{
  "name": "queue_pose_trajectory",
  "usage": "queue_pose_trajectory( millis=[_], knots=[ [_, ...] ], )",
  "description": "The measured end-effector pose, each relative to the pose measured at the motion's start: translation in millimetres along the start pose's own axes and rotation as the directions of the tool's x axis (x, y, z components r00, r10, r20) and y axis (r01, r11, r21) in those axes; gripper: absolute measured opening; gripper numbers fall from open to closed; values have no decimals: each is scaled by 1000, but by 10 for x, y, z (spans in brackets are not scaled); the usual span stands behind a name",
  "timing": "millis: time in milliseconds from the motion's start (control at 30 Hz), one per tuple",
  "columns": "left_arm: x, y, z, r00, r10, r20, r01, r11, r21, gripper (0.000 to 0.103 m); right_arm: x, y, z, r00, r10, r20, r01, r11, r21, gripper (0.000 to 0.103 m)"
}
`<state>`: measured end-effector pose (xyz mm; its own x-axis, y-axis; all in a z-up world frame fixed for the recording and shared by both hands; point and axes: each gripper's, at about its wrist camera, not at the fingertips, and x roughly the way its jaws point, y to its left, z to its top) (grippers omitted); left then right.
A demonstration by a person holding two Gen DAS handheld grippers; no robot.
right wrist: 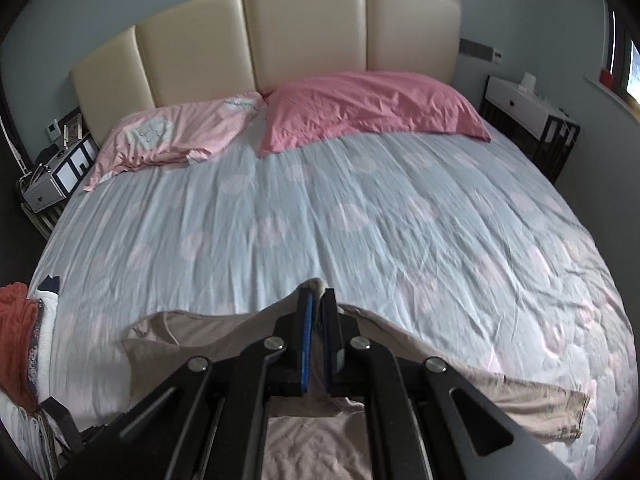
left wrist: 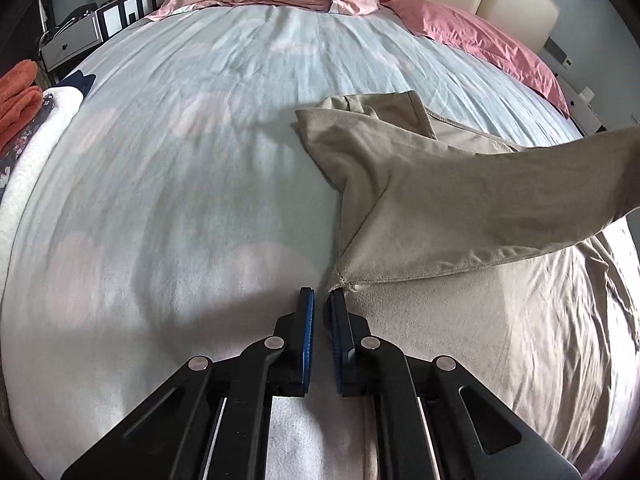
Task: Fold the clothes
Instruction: 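Lift the hem with the right tool and fold it toward the collar, then lay the folded hem down and open the right tool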
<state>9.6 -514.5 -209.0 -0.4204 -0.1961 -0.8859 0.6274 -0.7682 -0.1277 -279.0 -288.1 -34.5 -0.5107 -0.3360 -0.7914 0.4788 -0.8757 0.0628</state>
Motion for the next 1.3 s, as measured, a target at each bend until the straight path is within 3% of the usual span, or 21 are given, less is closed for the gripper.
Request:
queue_pose_trajectory(
  millis=[267,500,567,600,633,733,833,933,1067,1133,1300],
  knots=[
    [34,-6,17,1000,8,-24,-7,1000,18,11,942,-841,-562,987,-25,-157,53,983,173,4],
    [33,-59,44,999,13,-34,-10,998,69,12,1358,-970,-707,983,-2,-186,37,982,184,4],
    [1,-43,66,999,-5,-36,8,997,74,18,1409,-979,-703,980,3,-199,33,983,178,6],
    [-15,-35,77,999,-14,-37,17,997,76,27,1422,-985,-700,979,3,-205,33,984,173,8],
    [-58,-10,92,999,-45,-30,47,996,69,33,1418,-994,-697,978,0,-208,35,986,164,8],
    [-186,67,140,990,-142,-9,142,989,46,36,1329,-1033,-717,980,-24,-196,53,988,144,14],
    [-190,128,196,985,-169,9,170,986,-6,45,1082,-1074,-804,989,-48,-140,67,989,133,15],
    [-193,189,252,980,-195,28,197,979,-59,46,781,-1079,-1052,994,-10,-108,26,989,144,15],
    [-44,246,227,986,-165,-5,163,978,-134,45,436,-1091,-1575,990,76,-121,-53,982,179,15],
    [-31,220,180,990,-139,-5,138,983,-120,45,298,-1177,-1807,989,88,-119,-64,980,191,15],
    [-49,149,111,1000,-23,13,24,996,-88,45,-41,-1787,-2207,991,-43,-130,75,964,255,15]
  ],
)
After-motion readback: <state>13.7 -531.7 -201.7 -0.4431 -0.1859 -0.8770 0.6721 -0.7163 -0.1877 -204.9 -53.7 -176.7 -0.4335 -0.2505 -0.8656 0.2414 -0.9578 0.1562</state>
